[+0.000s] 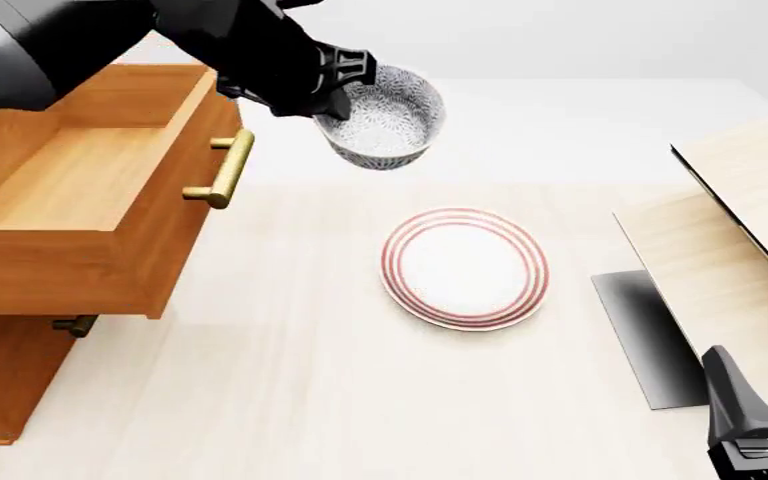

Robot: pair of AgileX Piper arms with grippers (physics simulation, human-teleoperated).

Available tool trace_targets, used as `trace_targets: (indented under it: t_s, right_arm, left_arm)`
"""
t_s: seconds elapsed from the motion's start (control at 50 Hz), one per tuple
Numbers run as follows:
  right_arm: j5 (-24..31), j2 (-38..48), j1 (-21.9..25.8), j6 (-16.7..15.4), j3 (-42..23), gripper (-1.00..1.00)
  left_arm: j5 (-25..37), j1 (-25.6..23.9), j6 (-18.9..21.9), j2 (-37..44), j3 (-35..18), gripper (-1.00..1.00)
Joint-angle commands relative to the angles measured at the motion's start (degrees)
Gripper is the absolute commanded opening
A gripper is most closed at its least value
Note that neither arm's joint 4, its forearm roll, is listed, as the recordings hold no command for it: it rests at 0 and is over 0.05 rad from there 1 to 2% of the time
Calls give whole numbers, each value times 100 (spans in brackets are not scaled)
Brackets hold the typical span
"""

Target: Open the top drawer of the cabinet and put the bowl in it.

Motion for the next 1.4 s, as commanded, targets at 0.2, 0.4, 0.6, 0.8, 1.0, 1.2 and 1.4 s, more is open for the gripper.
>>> trace_targets:
  t_s: [0.2, 0.4, 0.6, 0.8, 1.0, 1.2, 1.4]
  right_arm:
    - [1, -9, -1, -3, 2, 100]
    - [1, -10, -1, -2, 2, 100]
    - [2, -10, -4, 0, 2, 100]
    - [1, -9, -2, -2, 2, 100]
    - [2, -11, -2, -1, 2, 100]
    - [1, -7, -2, 0, 2, 100]
    - [1, -9, -2, -1, 2, 100]
  left_arm:
    - [760, 653, 174, -228, -807, -100]
    - [1019, 850, 207, -292, -1067, -100]
    - [968, 1107, 136, -529, -842, -100]
    - [859, 1377, 41, -845, -542, -100]
    - [866, 1630, -20, -1071, -376, -100]
    - [669, 1896, -113, -1388, 81, -100]
    - [487, 2070, -305, -1706, 471, -100]
